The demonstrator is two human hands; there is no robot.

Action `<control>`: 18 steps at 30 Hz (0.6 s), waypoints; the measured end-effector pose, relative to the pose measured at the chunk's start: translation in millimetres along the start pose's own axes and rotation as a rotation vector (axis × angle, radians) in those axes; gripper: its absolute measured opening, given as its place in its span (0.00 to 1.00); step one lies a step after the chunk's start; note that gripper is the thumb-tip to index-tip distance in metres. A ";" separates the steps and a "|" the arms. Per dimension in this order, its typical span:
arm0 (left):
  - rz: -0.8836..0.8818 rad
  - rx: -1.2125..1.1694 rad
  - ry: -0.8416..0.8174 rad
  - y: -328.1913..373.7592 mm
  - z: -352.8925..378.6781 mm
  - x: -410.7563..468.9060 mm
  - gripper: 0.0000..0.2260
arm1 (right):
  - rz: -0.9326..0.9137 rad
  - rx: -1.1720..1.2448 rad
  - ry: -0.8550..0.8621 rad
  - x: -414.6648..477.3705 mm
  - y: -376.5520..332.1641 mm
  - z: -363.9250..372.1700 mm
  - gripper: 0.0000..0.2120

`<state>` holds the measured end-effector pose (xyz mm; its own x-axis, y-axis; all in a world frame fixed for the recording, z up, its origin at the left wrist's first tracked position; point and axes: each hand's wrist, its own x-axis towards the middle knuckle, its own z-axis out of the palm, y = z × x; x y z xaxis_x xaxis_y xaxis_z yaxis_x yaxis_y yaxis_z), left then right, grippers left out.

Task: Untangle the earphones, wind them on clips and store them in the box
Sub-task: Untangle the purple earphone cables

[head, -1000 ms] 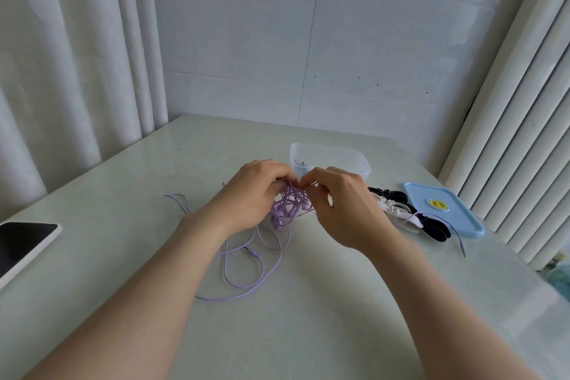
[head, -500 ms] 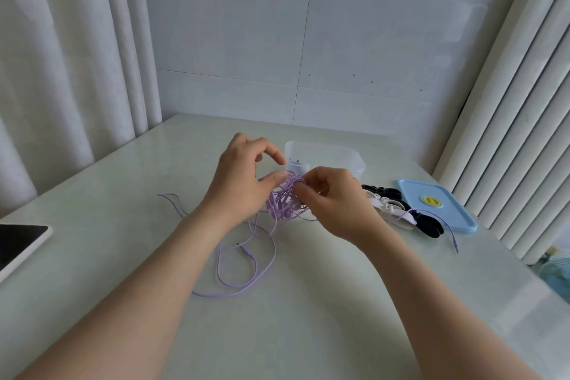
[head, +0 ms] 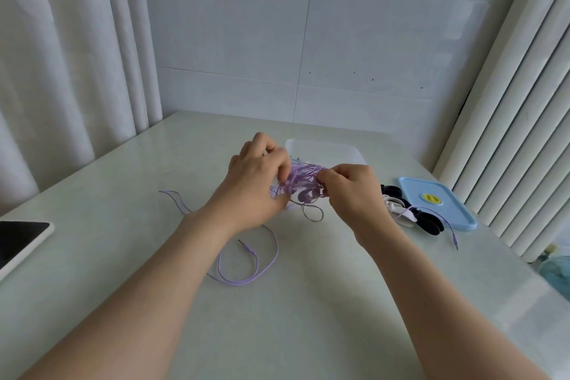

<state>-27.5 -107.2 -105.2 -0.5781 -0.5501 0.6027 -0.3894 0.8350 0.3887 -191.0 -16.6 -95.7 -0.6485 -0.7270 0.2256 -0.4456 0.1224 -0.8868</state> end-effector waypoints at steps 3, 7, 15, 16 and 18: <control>-0.006 -0.068 0.120 -7.3 1.7 3.9 0.17 | 0.039 0.058 0.002 -0.1 -1.0 -3.0 0.15; 0.014 -0.078 0.167 -10.5 4.1 3.9 0.17 | 0.114 0.176 -0.074 -1.7 -4.5 -5.3 0.09; -0.104 -0.002 0.084 -11.6 6.7 1.1 0.13 | 0.196 0.320 -0.105 -3.7 -9.7 -8.3 0.06; -0.096 0.007 0.076 -12.1 7.0 0.4 0.15 | 0.187 0.313 -0.103 -4.1 -10.1 -8.5 0.07; -0.056 0.052 0.072 -12.7 8.9 -0.3 0.17 | 0.172 0.303 -0.105 -5.5 -11.8 -8.8 0.08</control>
<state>-28.8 -117.7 -116.4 -0.5022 -0.5926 0.6298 -0.4576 0.8000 0.3879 -187.6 -8.1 -82.9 -0.6242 -0.7805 0.0345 -0.1225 0.0542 -0.9910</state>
